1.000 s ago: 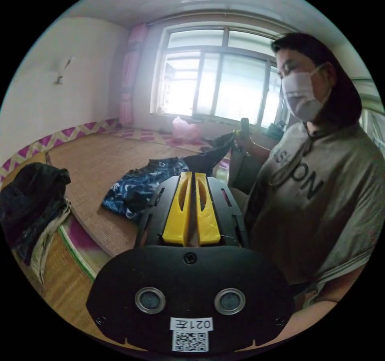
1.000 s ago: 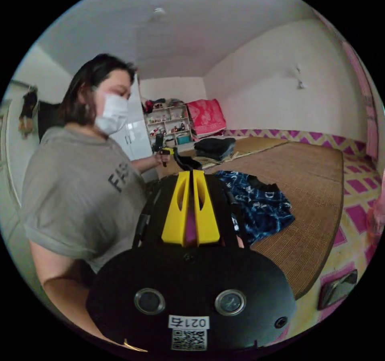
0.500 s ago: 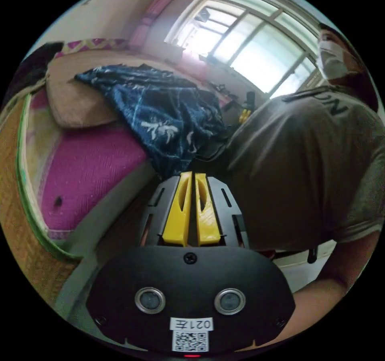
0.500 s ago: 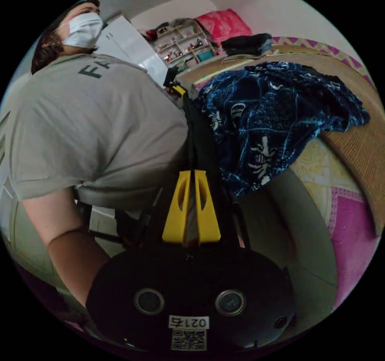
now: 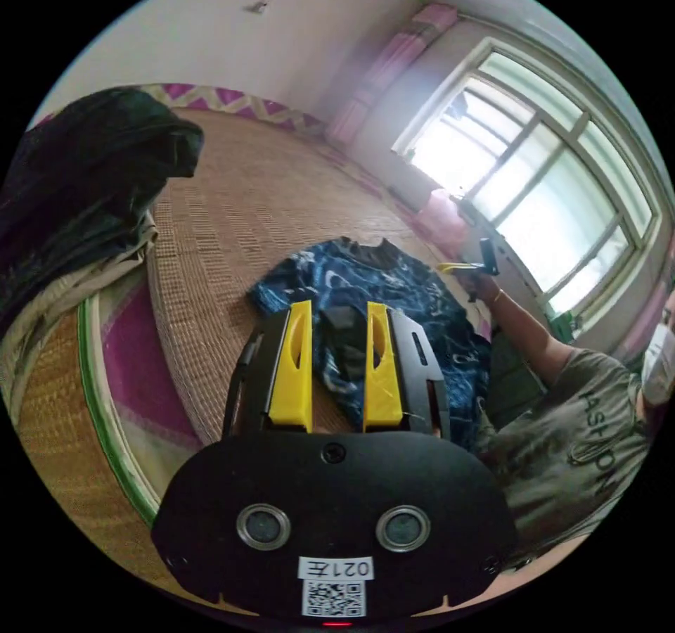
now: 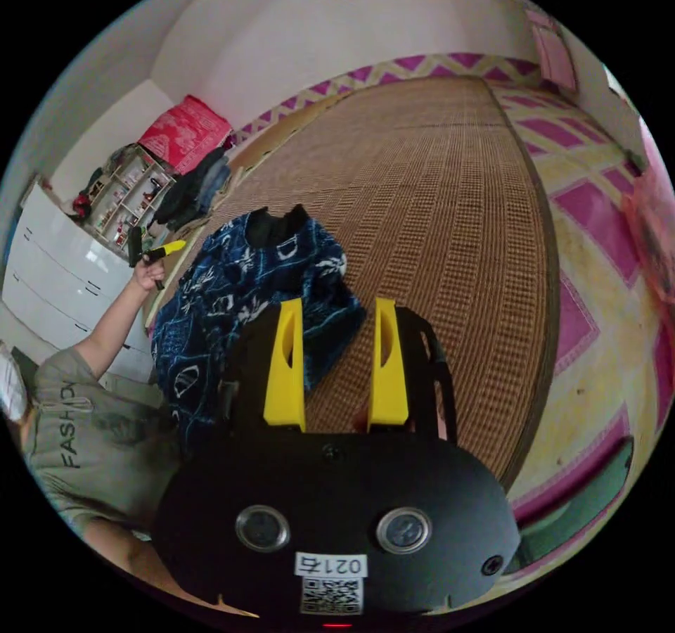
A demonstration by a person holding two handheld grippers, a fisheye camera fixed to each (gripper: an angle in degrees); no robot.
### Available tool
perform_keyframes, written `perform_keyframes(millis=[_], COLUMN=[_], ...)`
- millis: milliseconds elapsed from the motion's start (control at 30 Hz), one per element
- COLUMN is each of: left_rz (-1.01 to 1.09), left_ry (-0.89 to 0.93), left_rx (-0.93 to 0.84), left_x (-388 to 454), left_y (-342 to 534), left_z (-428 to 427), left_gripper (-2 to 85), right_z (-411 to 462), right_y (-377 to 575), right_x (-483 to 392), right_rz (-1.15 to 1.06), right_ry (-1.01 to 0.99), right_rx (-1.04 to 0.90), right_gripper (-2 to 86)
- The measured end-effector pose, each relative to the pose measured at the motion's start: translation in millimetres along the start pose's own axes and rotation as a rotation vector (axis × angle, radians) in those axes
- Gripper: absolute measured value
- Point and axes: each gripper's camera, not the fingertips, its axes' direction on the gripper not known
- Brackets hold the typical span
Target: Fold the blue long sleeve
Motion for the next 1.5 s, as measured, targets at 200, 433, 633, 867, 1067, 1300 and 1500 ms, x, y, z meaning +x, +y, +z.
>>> perform_keyframes(millis=[200,433,633,867,1067,1300,1500], left_rz=[0.078,0.102,0.053,0.137,0.023,-0.05,0.166], left_ry=[-0.105,0.143,0.077,-0.112,-0.303,-0.42,-0.267], left_rx=[-0.129,-0.336,-0.16,-0.175,-0.089,0.02,-0.046], left_x=[-26.8,-41.2,-40.9,-27.2,-46.4,-38.1,24.6], left_y=[-56.3,-87.3,-118.8,-194.8,-235.4,-208.2,-162.5], left_z=[57.4,91.4,67.7,70.8,93.4,120.4,117.1], left_gripper=[12.3,-0.3,-0.9,-1.0,-0.8,5.4,9.0], right_z=[40.5,80.1,71.7,73.5,103.9,171.2,198.8], right_y=[-51.5,-91.6,-142.3,-245.2,-305.9,-288.6,-223.6], right_x=[6.8,-18.4,-26.1,-52.8,-67.6,-74.9,-215.1], right_rz=[-0.089,-0.191,-0.093,-0.121,-0.137,-0.081,-0.553], right_ry=[-0.129,-0.169,-0.121,0.069,0.323,0.549,0.251], right_rx=[-0.077,-0.208,-0.218,-0.234,-0.139,-0.113,-0.017], right_gripper=[11.5,2.3,-0.7,-0.9,-0.3,12.1,11.3])
